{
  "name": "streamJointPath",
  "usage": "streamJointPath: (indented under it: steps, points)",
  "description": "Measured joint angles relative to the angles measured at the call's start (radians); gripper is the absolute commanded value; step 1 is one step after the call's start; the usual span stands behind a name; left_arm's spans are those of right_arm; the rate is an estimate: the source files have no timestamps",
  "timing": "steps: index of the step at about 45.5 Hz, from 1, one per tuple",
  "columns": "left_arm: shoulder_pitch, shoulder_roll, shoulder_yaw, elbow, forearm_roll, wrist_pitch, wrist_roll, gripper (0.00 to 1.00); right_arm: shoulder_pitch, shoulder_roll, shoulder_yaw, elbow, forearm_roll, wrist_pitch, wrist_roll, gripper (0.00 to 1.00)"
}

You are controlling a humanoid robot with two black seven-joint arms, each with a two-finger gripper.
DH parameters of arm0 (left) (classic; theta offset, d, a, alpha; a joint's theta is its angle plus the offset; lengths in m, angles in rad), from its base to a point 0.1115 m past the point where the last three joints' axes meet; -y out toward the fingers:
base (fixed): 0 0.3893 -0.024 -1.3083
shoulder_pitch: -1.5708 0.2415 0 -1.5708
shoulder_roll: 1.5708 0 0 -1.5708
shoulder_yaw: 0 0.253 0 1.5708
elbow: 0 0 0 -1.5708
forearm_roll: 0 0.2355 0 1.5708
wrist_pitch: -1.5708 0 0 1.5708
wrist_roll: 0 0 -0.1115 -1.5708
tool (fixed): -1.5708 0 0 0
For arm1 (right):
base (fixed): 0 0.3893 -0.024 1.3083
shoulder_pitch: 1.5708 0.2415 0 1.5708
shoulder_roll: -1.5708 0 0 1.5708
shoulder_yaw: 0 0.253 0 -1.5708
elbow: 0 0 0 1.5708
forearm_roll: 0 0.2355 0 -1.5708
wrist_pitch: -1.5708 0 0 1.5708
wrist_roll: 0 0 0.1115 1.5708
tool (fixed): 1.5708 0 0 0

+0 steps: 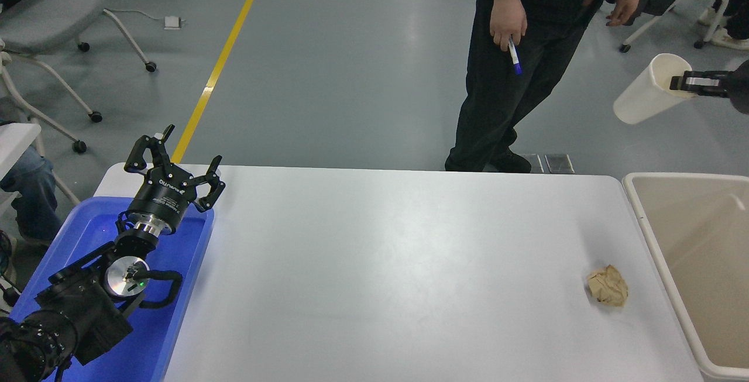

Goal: Dispose of the paper cup in the dustbin

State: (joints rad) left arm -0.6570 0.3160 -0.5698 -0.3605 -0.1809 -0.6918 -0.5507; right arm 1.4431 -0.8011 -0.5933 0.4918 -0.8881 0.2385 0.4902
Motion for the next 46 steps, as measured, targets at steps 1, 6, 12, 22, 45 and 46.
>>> streamJointPath:
  steps: [1, 6, 12, 22, 45, 46]
  points:
    - [0.000, 0.000, 0.000, 0.000, 0.000, 0.000, 0.000, 1.00, -0.005, -0.008, 0.000, -0.004, 0.001, 0.000, 0.000, 0.00]
    - [0.000, 0.000, 0.000, 0.000, 0.000, 0.000, 0.000, 1.00, -0.050, -0.044, 0.013, -0.042, 0.023, -0.004, 0.003, 0.00]
    - [0.000, 0.000, 0.000, 0.000, 0.000, 0.000, 0.000, 1.00, -0.134, -0.066, 0.035, -0.118, 0.072, -0.004, 0.005, 0.00]
    - [0.000, 0.000, 0.000, 0.000, 0.000, 0.000, 0.000, 1.00, -0.313, -0.076, 0.092, -0.247, 0.188, -0.005, 0.014, 0.00]
    - [0.000, 0.000, -0.001, 0.000, 0.000, 0.000, 0.000, 1.00, -0.679, 0.041, 0.308, -0.450, 0.522, -0.037, -0.103, 0.00]
    - [0.000, 0.000, -0.001, 0.000, 0.000, 0.000, 0.000, 1.00, -0.686, 0.047, 0.315, -0.452, 0.530, -0.040, -0.110, 0.00]
